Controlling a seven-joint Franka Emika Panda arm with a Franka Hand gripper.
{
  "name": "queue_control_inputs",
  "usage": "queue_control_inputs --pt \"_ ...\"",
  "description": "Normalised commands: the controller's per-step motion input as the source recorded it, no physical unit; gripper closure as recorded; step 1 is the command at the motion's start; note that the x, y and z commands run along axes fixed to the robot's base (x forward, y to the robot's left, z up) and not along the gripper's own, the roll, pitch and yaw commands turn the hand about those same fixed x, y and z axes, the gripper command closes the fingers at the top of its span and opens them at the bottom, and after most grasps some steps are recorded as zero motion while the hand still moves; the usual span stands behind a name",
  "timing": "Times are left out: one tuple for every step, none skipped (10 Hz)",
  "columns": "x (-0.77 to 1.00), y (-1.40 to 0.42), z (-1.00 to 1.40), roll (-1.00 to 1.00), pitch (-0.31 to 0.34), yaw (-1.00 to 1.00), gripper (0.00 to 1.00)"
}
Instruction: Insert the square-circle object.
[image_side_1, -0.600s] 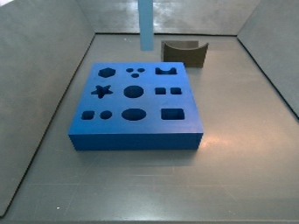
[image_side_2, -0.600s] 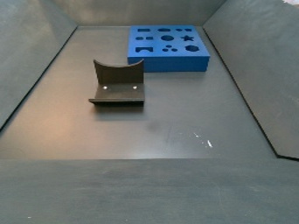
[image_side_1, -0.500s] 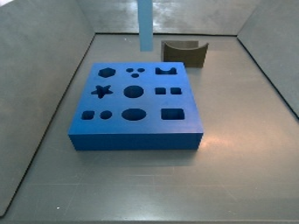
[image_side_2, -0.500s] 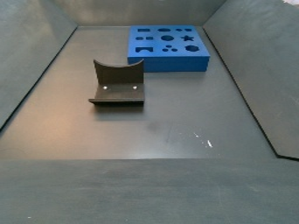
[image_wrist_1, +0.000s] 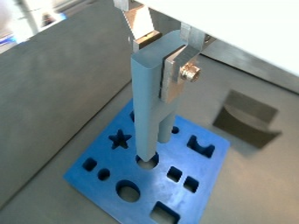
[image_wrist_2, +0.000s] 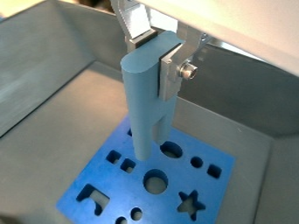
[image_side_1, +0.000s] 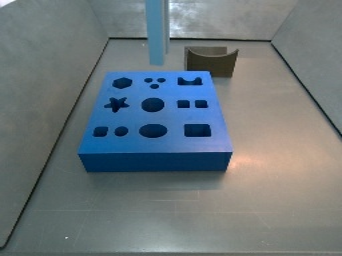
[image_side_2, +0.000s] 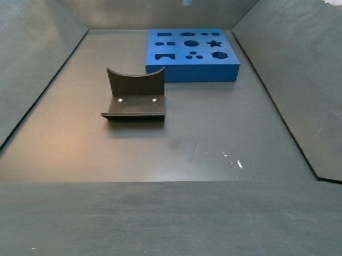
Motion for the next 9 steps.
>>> queue_control_inputs --pt "0.0 0.0 -0.34 -0.03 -0.046 -1.0 1.0" --pt "0.0 -0.05 -0.33 -0.02 -0.043 -1.0 1.0" --pt "-0.06 -0.15 -0.26 0.0 -0.026 -0.91 1.0" --pt "-0.1 -0.35 -0.13 0.0 0.0 -0.74 1.0" --pt "-0.23 -0.55 -0.07 0.0 0.0 -0.52 1.0" --pt "-0.32 -0.65 -0.08 0.0 0.0 -0.4 1.0" --pt "-0.35 -0.67 -0.06 0.01 0.0 -0.37 1.0" --pt "-0.22 -0.52 -0.08 0.0 0.0 -0.56 1.0" --pt "0.0 -0.13 -0.11 0.0 0.0 -1.0 1.0"
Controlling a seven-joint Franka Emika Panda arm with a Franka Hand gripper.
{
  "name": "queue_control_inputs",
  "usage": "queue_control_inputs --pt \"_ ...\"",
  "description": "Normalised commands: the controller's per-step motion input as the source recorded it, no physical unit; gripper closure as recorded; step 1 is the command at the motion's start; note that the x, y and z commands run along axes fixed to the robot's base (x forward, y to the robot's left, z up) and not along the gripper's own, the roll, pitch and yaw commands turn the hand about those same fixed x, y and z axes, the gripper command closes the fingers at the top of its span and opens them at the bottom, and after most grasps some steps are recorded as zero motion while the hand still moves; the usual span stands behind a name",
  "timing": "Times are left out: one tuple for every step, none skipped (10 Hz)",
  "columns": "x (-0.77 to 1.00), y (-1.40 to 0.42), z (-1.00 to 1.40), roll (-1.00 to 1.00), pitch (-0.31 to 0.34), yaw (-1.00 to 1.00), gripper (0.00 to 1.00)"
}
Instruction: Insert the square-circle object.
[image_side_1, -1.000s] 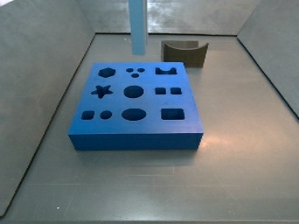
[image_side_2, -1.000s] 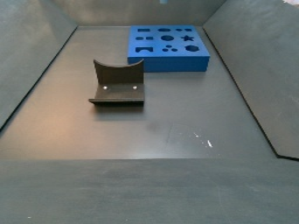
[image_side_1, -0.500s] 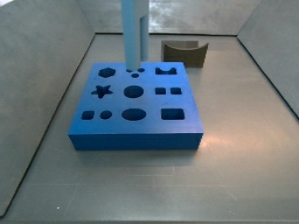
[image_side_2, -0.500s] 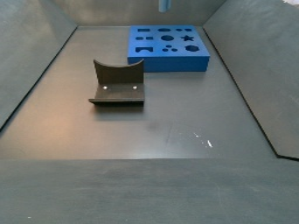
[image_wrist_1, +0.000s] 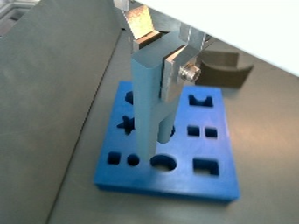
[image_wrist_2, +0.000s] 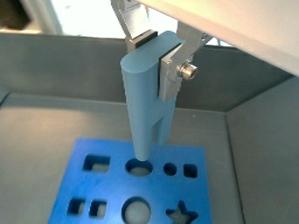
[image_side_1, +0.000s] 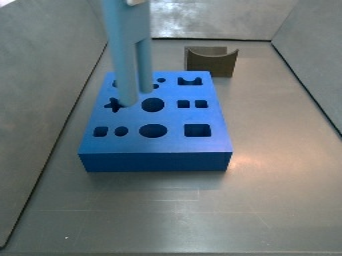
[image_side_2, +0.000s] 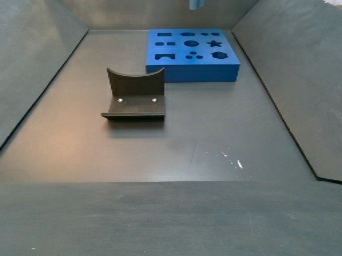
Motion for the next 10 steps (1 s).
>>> queue_control_inputs --pt "0.0 0.0 -0.15 0.0 0.0 -1.0 1.0" --pt "0.0 0.0 -0.15 0.0 0.0 -1.0 1.0" --pt "0.0 0.0 -0.15 0.0 0.0 -1.0 1.0" --pt "0.0 0.0 -0.15 0.0 0.0 -1.0 1.0" --pt "0.0 0.0 -0.15 0.0 0.0 -1.0 1.0" --pt "0.0 0.0 -0.19 0.0 0.0 -1.0 1.0" --pt "-0.04 0.0 -0.24 0.01 0.0 -1.0 1.0" --pt "-0.15 0.0 -0.31 0.02 0.0 -1.0 1.0" --pt "-0.26 0.0 -0.33 0.04 0.0 -0.96 1.0" --pt "-0.38 0.02 -0.41 0.02 -0.001 -0.88 1.0"
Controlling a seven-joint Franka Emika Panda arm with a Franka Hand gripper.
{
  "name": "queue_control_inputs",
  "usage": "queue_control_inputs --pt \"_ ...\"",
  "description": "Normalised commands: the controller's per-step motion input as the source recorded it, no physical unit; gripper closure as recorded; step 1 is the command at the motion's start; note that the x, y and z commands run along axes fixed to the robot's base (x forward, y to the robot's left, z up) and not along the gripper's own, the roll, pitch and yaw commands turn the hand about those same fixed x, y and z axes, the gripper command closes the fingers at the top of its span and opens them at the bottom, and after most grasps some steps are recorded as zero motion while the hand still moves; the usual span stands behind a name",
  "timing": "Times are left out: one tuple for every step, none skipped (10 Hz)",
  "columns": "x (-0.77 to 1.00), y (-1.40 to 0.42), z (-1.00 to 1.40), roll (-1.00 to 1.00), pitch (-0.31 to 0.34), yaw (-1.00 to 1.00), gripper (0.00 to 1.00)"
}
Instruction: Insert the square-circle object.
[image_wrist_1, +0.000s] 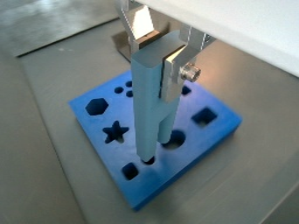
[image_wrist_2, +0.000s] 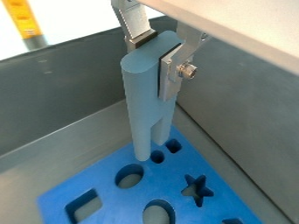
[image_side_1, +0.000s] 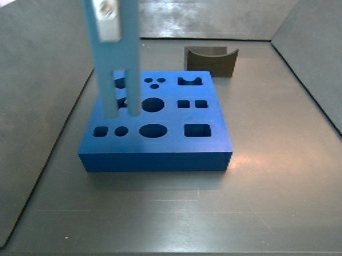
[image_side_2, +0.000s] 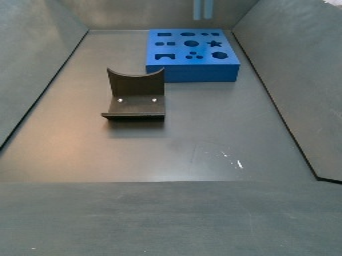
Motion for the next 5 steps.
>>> queue_control_inputs --pt "-0.46 0.0 -0.47 0.01 -0.009 -0.8 1.0" --pt "-0.59 0.0 -0.43 0.0 -0.053 -0.65 1.0" --pt "-0.4 0.04 -0.3 0.0 -0.144 -0.3 1.0" --pt "-0.28 0.06 -0.26 0.03 -0.037 -0.23 1.0" --pt "-0.21 0.02 -0.27 0.03 -0.066 -0.17 1.0"
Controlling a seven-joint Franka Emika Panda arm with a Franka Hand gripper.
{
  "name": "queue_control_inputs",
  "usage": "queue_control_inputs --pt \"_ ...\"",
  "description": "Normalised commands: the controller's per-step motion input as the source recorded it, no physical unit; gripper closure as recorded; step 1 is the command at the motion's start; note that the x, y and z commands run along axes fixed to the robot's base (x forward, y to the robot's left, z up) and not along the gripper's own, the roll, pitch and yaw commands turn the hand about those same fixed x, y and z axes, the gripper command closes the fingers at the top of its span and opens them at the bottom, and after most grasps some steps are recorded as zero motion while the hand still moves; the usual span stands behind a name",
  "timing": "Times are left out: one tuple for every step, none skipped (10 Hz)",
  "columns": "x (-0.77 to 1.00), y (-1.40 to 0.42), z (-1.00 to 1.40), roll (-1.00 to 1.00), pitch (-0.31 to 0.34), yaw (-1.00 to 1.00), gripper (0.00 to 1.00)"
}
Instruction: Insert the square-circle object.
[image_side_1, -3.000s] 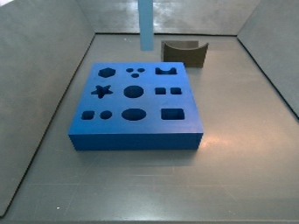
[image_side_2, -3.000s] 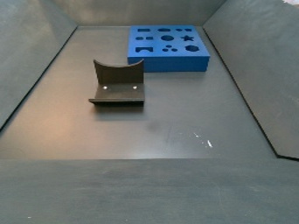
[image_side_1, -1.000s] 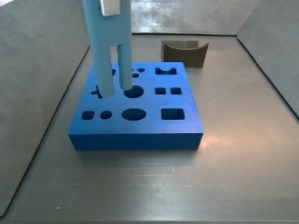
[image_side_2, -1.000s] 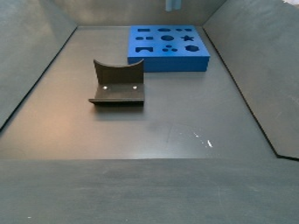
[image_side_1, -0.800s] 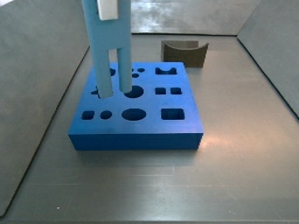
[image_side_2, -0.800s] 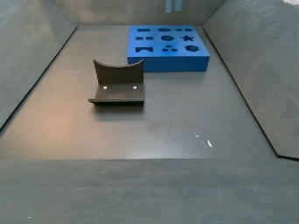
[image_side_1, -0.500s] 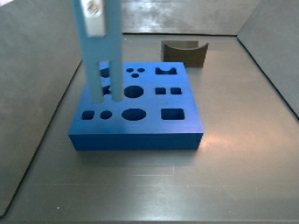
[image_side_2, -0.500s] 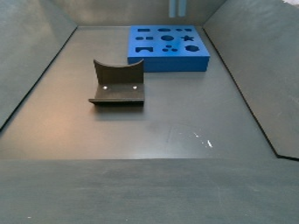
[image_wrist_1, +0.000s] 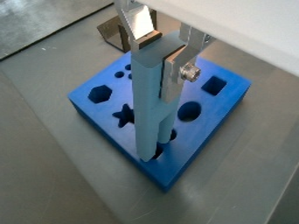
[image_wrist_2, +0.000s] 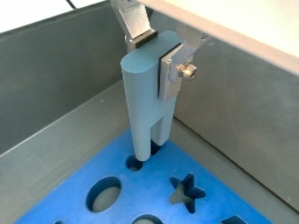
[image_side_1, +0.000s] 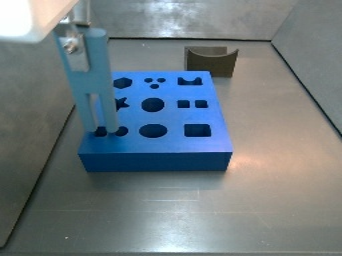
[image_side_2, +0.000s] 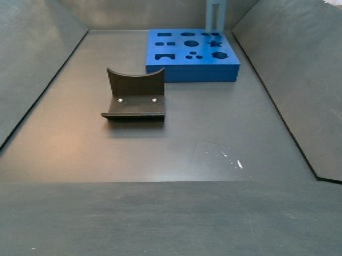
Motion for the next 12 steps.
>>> queue_control_inputs --pt "0.0 0.02 -0.36 0.0 -0.086 0.0 1.0" --pt "0.1 0.0 -0.34 0.0 -0.029 0.0 1.0" --pt "0.33 0.0 -0.31 -0.01 0.0 0.0 1.0" --pt "0.44 0.0 -0.34 -0.02 0.016 0.0 1.0" --pt "0.41 0.0 -0.36 -0.02 0.004 0.0 1.0" --pt "0.26 0.0 -0.37 -0.02 0.0 0.0 1.0" --pt "0.15 0.0 -0.45 -0.05 -0.047 0.0 1.0" --pt "0.07 0.0 -0.51 -0.07 -0.11 0.0 1.0" --pt "0.01 0.0 -0.47 -0.08 -0.133 -0.01 1.0" --pt "0.0 0.0 -0.43 -0.07 -0.154 -0.02 1.0" --pt "0.0 0.0 -0.43 -0.07 -0.156 -0.03 1.0" --pt "0.0 0.0 -0.45 -0.03 -0.16 -0.03 1.0"
